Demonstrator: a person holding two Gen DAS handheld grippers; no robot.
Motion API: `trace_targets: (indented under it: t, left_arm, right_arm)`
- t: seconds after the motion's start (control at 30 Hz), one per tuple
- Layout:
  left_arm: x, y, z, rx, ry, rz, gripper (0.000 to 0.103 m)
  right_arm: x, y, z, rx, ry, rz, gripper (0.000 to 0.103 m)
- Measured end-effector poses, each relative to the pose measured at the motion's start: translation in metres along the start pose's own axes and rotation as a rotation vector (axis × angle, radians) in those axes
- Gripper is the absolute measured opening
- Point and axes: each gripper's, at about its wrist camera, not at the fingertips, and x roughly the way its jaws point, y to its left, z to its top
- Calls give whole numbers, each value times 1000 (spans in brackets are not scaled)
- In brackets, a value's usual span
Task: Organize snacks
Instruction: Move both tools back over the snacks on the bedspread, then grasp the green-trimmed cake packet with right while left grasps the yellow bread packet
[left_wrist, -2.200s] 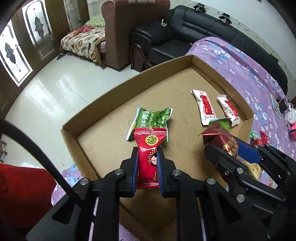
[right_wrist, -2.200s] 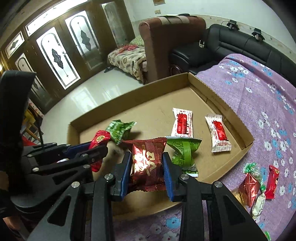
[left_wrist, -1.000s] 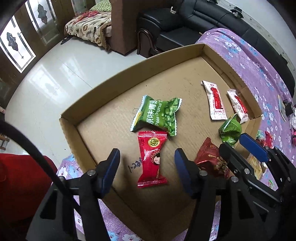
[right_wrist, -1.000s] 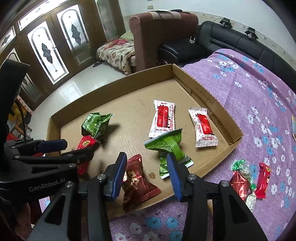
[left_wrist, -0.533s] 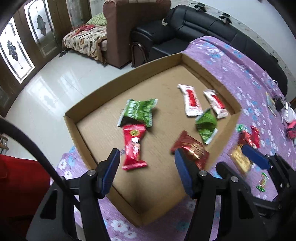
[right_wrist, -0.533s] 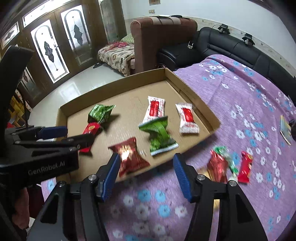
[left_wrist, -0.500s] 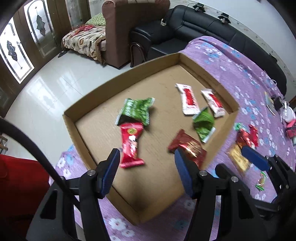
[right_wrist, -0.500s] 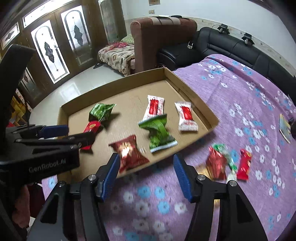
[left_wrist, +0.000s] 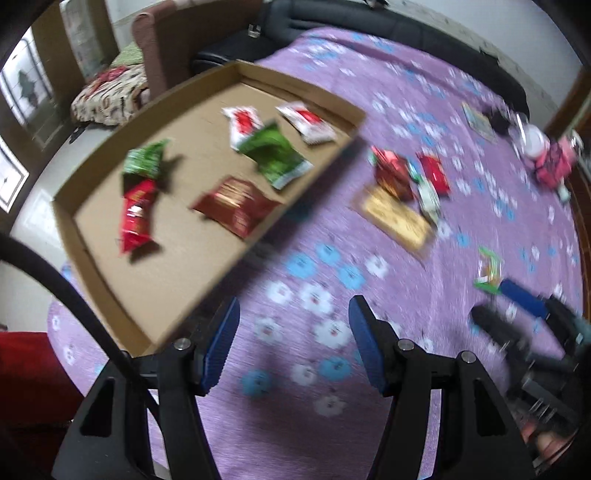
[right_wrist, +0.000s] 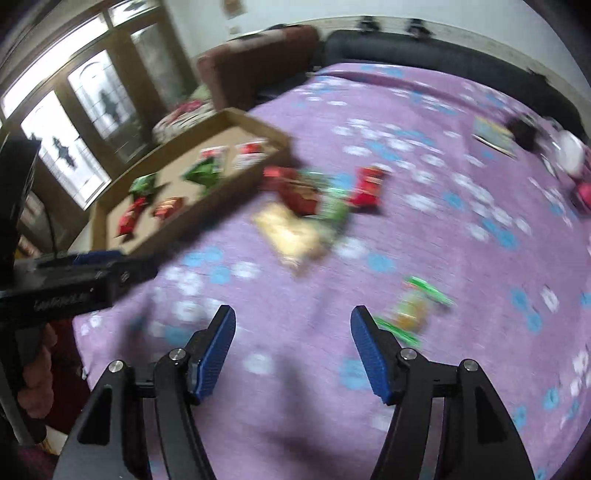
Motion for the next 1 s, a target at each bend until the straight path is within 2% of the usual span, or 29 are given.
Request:
trace_targets:
  t: [0.23, 0.37, 0.43, 0.53, 0.6, 0.63, 0.8, 0.83, 1.0]
  left_arm:
    - [9, -27, -6, 43, 28, 5, 63]
    - [10, -35, -8, 46, 37, 10, 63]
    - [11, -38, -8, 45, 35, 14, 63]
    - [14, -38, -7, 29, 39, 21, 63]
    - [15, -39, -6, 23, 45, 21, 63]
    - [16, -40, -5, 22, 48, 23, 63]
    - [19, -42, -3, 18, 54, 32, 63]
    - [20, -43, -2, 14, 58, 30, 63]
    - [28, -49, 10, -31, 84, 11, 63]
  right_arm:
    - [1, -33, 4, -6, -20, -37, 67]
    - [17, -45, 9, -77, 41, -68, 68]
    - [23, -51, 8, -55, 58, -100, 68]
    - [26, -50, 11, -31, 59, -100, 67]
    - [30, -44, 10, -61, 71, -95, 56]
    - [32, -41, 9, -81, 79, -95, 47]
    - [28, -35, -1, -160, 60, -91, 39]
    - [28, -38, -1, -165, 60, -93, 30]
    - [19, -54, -4, -166, 62, -116, 29]
